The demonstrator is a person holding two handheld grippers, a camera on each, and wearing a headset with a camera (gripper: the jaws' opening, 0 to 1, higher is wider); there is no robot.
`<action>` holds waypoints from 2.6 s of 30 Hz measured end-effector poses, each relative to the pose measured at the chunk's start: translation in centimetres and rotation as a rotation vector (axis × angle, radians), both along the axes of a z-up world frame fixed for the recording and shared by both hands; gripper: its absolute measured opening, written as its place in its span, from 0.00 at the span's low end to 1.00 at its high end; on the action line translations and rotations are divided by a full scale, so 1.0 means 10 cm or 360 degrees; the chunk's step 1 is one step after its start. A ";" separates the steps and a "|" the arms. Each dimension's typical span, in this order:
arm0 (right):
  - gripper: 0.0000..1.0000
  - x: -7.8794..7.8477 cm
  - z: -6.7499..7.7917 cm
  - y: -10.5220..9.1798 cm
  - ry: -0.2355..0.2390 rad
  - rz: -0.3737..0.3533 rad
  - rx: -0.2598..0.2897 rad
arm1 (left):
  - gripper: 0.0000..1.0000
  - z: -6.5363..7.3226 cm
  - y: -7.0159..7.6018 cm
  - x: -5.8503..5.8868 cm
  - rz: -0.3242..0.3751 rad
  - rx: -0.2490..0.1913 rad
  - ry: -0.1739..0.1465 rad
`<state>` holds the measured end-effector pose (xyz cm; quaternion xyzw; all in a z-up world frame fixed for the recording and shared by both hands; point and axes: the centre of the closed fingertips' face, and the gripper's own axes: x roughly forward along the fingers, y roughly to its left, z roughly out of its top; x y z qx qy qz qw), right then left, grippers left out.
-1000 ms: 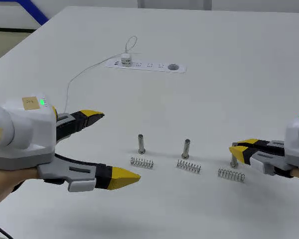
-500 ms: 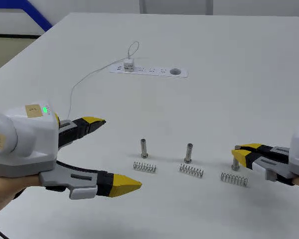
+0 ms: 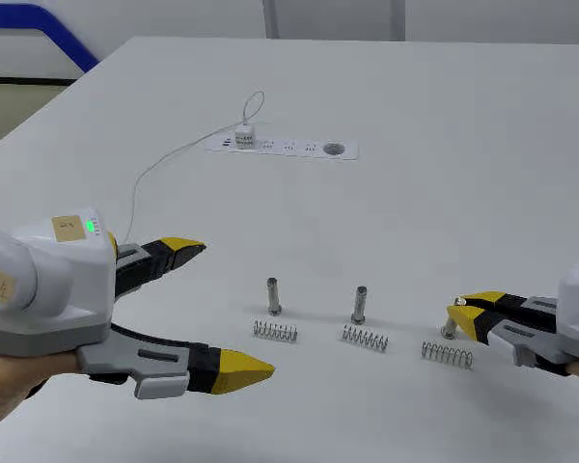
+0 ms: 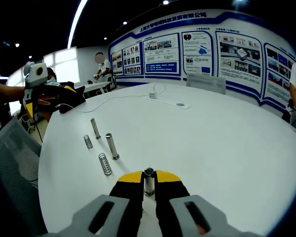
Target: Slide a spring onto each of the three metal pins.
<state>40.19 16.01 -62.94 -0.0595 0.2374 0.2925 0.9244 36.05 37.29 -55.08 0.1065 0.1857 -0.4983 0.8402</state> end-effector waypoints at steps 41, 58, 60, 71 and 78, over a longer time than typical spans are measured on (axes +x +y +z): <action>0.20 -0.44 -0.48 0.02 0.0309 0.0442 -0.0220 | 0.98 -0.06 0.10 -0.07 0.0053 0.0000 0.0033; 0.12 -0.47 -0.48 0.03 0.0277 0.0544 -0.0311 | 0.98 -0.10 0.00 -0.02 0.0002 -0.0010 0.0066; 0.12 -0.47 -0.48 0.04 0.0278 0.0549 -0.0320 | 0.98 -0.08 0.00 -0.01 0.0009 -0.0024 0.0064; 0.11 -0.51 -0.37 0.03 0.0299 0.0560 -0.0325 | 0.97 0.05 0.01 -0.01 -0.0007 -0.0046 0.0032; 0.11 -0.66 -0.05 0.13 0.0237 0.0715 -0.0385 | 0.95 0.07 -0.09 -0.04 -0.0059 -0.0052 0.0021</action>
